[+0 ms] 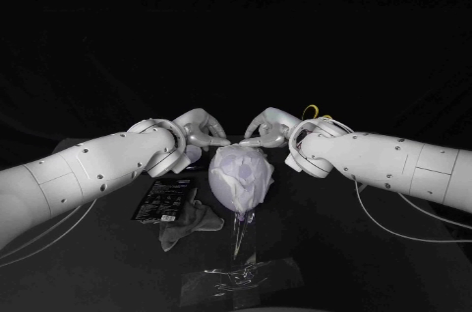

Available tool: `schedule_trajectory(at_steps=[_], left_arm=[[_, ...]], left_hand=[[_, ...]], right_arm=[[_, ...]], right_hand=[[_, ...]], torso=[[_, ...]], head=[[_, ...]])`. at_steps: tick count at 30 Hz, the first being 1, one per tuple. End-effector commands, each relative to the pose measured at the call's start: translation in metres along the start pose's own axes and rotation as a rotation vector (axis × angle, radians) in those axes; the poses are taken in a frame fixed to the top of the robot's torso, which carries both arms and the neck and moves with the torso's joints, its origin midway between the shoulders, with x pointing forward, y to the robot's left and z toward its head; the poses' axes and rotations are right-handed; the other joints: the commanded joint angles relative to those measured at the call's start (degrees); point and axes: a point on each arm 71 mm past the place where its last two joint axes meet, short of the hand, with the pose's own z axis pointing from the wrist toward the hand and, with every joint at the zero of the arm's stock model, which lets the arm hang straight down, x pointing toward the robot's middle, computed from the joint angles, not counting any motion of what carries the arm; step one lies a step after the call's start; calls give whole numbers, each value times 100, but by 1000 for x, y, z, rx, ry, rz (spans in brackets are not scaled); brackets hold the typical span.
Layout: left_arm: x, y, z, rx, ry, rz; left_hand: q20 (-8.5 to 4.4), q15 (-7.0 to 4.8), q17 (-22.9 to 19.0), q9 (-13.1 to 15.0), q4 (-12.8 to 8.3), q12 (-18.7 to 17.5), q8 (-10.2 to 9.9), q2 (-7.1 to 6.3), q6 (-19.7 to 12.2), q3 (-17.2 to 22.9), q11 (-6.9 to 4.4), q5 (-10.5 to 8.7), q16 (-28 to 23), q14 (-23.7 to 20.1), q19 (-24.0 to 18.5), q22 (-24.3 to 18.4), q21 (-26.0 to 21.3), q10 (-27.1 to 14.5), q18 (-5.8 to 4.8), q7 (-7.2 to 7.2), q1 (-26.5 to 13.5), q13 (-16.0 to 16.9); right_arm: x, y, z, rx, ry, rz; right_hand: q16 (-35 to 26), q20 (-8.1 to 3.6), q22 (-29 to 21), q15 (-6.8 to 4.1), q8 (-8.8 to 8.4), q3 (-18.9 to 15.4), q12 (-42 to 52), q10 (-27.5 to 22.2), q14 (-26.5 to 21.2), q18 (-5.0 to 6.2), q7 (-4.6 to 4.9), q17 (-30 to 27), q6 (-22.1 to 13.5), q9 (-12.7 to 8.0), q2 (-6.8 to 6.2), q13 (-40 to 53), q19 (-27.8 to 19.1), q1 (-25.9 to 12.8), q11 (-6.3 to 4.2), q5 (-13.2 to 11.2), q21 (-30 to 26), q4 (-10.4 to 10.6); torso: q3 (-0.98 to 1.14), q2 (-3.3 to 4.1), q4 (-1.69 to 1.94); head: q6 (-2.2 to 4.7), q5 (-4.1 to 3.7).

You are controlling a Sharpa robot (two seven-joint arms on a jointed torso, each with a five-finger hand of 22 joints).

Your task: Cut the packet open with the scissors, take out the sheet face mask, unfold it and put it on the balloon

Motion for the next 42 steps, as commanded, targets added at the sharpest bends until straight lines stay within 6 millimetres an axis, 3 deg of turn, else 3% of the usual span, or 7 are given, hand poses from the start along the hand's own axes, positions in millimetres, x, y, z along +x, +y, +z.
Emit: schedule_trajectory(at_steps=[1, 15, 24, 27, 29, 32, 42], left_arm=[[-1, -2, 2, 0, -21, 3], [-6, 0, 9, -23, -70, -16], [-15, 4, 8, -25, -122, -91], [-16, 2, 6, -11, -121, -122], [-16, 0, 5, 1, -114, -137], [-14, -5, 0, 28, -92, -166], [-1, -14, -11, 73, -23, -170]], left_hand=[[-21, -7, 68, -14, 0, 32, 38, 1, 39, 46, 0, 16, 24, 80, 32, 15, 31, 53, 82, -11, 88, 0], [-78, -59, 224, -68, 21, 2, 41, 191, 182, 148, -48, 18, 51, 290, 65, 84, 154, 189, 81, -54, 294, -47], [-97, -62, 92, -127, 26, -64, -33, 278, 142, 187, -43, 18, 41, 251, 61, 108, 196, 212, 78, -40, 306, -94], [-96, -39, -340, -194, 39, -138, -138, 350, 57, 159, -13, 17, -22, -1, 22, 105, 188, 209, 70, 8, 108, -145], [-92, -32, -386, -208, 41, -149, -156, 324, 51, 108, -4, 16, -38, -25, 10, 102, 181, 209, 69, 22, -9, -154], [-66, -3, -632, -233, 39, -163, -186, 183, 50, -141, 23, 16, -94, -180, -49, 78, 138, 168, 63, 57, -675, -172], [-25, 30, -846, -220, 46, -156, -183, -286, -6, -289, 55, 19, -123, -331, -106, 45, 91, 34, 66, 93, -1101, -185]], right_arm=[[-3, 4, 1, -30, -64, -73], [-11, 10, 8, -61, -174, -170], [-16, 9, 5, -79, -218, -204], [-19, 9, -2, -102, -240, -181], [-20, 10, -7, -114, -247, -162], [-21, 11, -17, -128, -250, -119], [-20, 6, -38, -102, -194, -38]], right_hand=[[43, -26, 1168, -87, 77, -32, 164, 149, 607, -77, -44, 1509, 124, 30, 63, 104, 94, 95, -46, -36, 123, 13], [43, -191, 1287, -266, 254, 247, 484, 435, 607, -168, -257, 1509, 424, 86, 450, 355, 311, 500, -252, -13, 556, -13], [43, -239, 1298, -304, 257, 509, 471, 447, 607, -177, -290, 1509, 431, 72, 496, 360, 330, 793, -288, 0, 597, -127], [43, -239, 1290, -289, 231, 484, 440, 432, 607, -172, -251, 1509, 392, 57, 440, 339, 318, 667, -258, -16, 571, -36], [43, -225, 1281, -262, 212, 406, 427, 429, 607, -168, -215, 1509, 367, 45, 361, 333, 305, 471, -225, -21, 543, 80], [43, -195, 1264, -223, 196, 228, 391, 414, 607, -156, -173, 1509, 348, 34, 303, 310, 277, 44, -183, -28, 484, 108], [43, -153, 1217, -192, 189, -165, 285, 346, 607, -120, -145, 1509, 288, 34, 182, 248, 200, -495, -152, -26, 320, 101]], torso=[[-1, 27, 6], [0, 84, 20], [-2, 98, 11], [-5, 102, 12], [-4, 98, 7], [-7, 115, 3], [-3, 111, 2]], head=[[1, -13], [56, -35], [99, -41], [125, -48], [128, -41], [142, -44], [176, -53]])
